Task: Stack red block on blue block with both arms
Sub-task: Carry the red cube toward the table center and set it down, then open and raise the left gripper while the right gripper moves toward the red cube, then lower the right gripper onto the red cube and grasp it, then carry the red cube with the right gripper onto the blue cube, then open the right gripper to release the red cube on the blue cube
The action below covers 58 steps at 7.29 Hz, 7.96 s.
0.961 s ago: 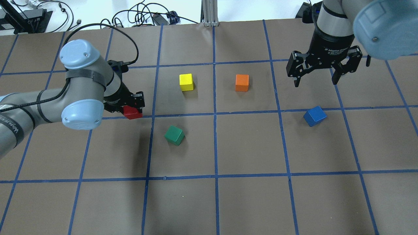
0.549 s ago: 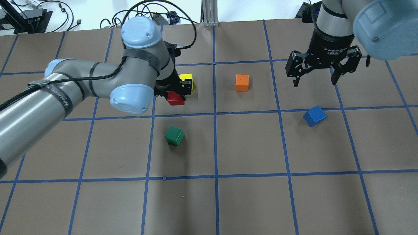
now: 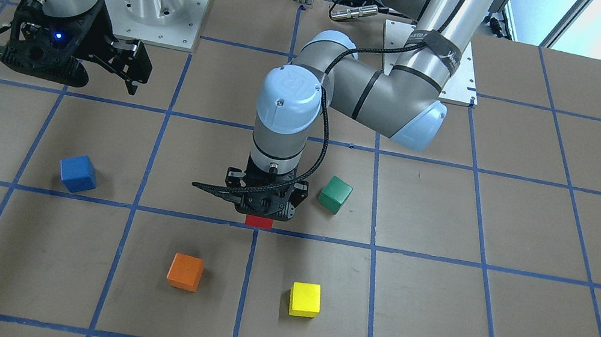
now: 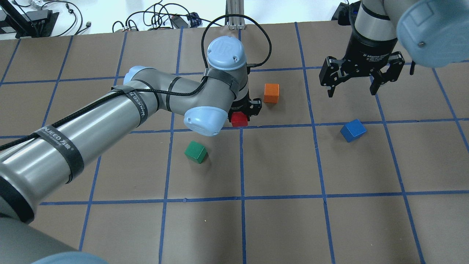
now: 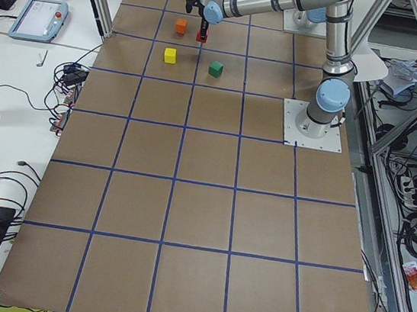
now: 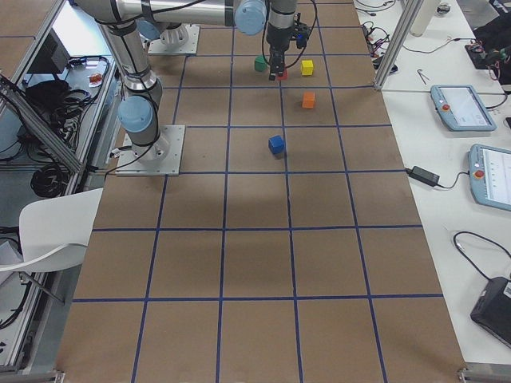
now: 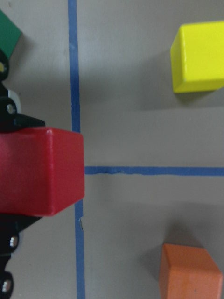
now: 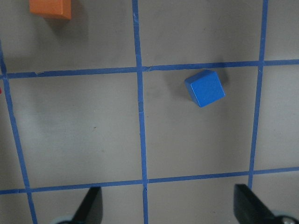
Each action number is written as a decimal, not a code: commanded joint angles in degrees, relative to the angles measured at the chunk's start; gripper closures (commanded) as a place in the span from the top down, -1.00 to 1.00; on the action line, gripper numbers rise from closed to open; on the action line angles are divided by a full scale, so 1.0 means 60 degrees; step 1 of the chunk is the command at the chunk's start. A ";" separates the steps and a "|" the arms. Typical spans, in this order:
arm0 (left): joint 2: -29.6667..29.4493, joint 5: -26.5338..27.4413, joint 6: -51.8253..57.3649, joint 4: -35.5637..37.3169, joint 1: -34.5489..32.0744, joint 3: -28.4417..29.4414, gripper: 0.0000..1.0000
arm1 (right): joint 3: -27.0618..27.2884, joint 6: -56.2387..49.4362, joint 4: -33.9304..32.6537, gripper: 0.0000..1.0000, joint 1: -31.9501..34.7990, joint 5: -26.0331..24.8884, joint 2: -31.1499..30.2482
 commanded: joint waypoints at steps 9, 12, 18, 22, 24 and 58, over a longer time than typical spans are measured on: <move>0.2656 0.0680 0.2629 -0.2572 0.2133 0.0181 1.00 | -0.0140 0.0105 -0.0321 1.00 0.0033 0.0074 0.1336; 0.3686 -0.0125 0.2614 -0.4750 0.3000 0.1073 1.00 | -0.0171 0.0162 -0.2179 1.00 0.0705 0.1592 0.2085; 0.4713 0.0710 0.2658 -0.5894 0.3278 0.2086 1.00 | -0.0171 0.2257 -0.4963 1.00 0.2478 0.1803 0.3975; 0.4656 0.0592 0.3829 -0.6216 0.3425 0.2013 1.00 | -0.0156 0.2536 -0.5167 1.00 0.2816 0.1889 0.4664; 0.4582 0.0548 0.4532 -0.6117 0.3512 0.1897 1.00 | -0.0171 0.2580 -0.5388 1.00 0.3049 0.1890 0.4987; 0.5022 0.0124 0.3874 -0.6146 0.3689 0.1339 1.00 | 0.3169 -0.5433 -0.5360 -0.54 -0.2252 0.0748 0.1883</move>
